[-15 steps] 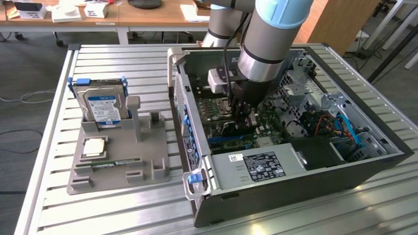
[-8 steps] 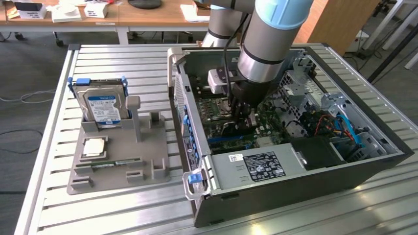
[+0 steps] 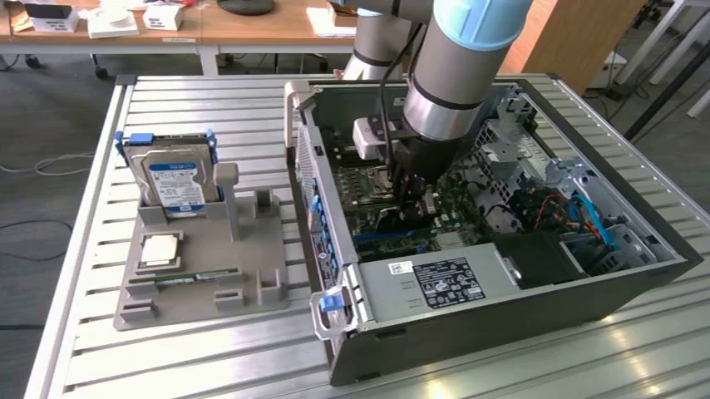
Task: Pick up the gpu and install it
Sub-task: 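Insert the gpu into the slot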
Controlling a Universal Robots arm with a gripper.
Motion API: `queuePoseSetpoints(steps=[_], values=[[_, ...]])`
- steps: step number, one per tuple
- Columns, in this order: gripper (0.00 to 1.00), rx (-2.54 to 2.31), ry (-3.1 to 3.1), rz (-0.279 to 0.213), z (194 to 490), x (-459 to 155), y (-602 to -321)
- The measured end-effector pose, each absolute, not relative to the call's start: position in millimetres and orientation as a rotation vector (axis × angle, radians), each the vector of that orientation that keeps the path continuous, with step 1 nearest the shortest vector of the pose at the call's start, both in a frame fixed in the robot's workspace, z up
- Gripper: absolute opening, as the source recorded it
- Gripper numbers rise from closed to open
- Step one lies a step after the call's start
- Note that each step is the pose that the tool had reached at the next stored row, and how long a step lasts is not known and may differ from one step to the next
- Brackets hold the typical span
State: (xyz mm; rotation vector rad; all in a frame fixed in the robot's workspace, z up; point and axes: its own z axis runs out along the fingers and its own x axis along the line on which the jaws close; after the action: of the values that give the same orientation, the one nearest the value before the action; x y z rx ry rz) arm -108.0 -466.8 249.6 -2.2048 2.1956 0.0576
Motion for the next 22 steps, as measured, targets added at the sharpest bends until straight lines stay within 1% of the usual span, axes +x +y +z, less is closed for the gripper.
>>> queuePoseSetpoints(steps=[22], values=[[0.27, -2.205, 2.196, 0.058, 246.9, -109.0, -465.2]])
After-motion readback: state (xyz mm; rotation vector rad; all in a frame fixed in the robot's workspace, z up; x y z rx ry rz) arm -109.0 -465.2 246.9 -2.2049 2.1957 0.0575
